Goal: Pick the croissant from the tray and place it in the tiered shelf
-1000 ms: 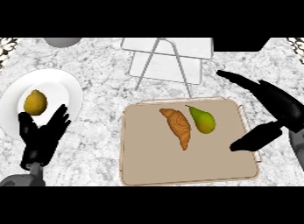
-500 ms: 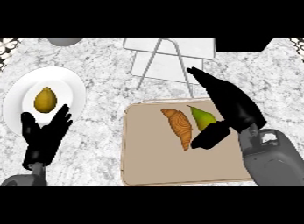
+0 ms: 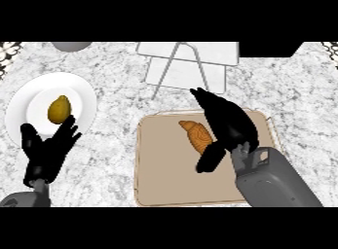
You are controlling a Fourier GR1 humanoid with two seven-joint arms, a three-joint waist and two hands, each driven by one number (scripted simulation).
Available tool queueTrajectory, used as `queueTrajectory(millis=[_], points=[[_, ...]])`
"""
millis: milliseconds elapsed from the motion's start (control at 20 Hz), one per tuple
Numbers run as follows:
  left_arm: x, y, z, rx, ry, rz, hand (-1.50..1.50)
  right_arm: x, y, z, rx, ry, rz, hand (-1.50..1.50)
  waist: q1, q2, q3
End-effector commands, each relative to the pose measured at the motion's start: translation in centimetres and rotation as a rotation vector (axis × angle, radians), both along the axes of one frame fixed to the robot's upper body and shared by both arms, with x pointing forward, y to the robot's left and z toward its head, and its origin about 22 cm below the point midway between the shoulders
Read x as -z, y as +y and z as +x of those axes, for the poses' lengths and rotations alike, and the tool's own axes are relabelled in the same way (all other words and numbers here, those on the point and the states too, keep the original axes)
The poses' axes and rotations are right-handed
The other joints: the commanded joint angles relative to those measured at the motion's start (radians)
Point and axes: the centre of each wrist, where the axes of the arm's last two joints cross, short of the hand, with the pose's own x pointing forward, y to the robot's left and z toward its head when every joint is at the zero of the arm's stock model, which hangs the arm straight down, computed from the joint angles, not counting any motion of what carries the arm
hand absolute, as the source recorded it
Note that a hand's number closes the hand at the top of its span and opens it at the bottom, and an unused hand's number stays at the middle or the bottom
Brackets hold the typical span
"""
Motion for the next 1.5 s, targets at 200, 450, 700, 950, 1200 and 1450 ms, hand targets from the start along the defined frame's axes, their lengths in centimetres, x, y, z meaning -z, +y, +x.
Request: queueTrajectory(millis=[200, 450, 700, 950, 1200, 1450], points=[[-0.6, 0.8, 1.1, -0.008, 0.006, 0.017, 0.00, 3.1, 1.5, -1.0, 0.075, -0.003, -0.095, -1.50, -0.002, 0.002, -0.003], [0.6, -1.4, 1.1, -0.007, 0.017, 0.012, 0.00, 3.3, 2.0, -0.8, 0.082, -0.031, -0.111, -1.50, -0.003, 0.002, -0.003], [-0.2, 0.5, -1.5, -0.003, 0.027, -0.013, 0.00, 5.5, 1.6, -1.3, 0.088, -0.015, -0.126, -1.50, 0.000, 0.002, -0.003], [-1.0, -0.9, 0.6, -0.004, 0.024, 0.014, 0.00, 7.1, 1.2, 0.6, 0.105, -0.004, -0.159, -1.50, -0.001, 0.002, -0.003], [-0.5, 1.7, 0.4, -0.016, 0.006, 0.024, 0.00, 9.2, 0.3, 0.5, 0.136, -0.044, -0.211, -1.50, -0.003, 0.003, -0.003], [0.0, 0.7, 0.5, -0.010, 0.023, -0.005, 0.00, 9.3, 1.4, 2.6, 0.129, -0.080, -0.187, -1.50, -0.001, 0.003, -0.003]])
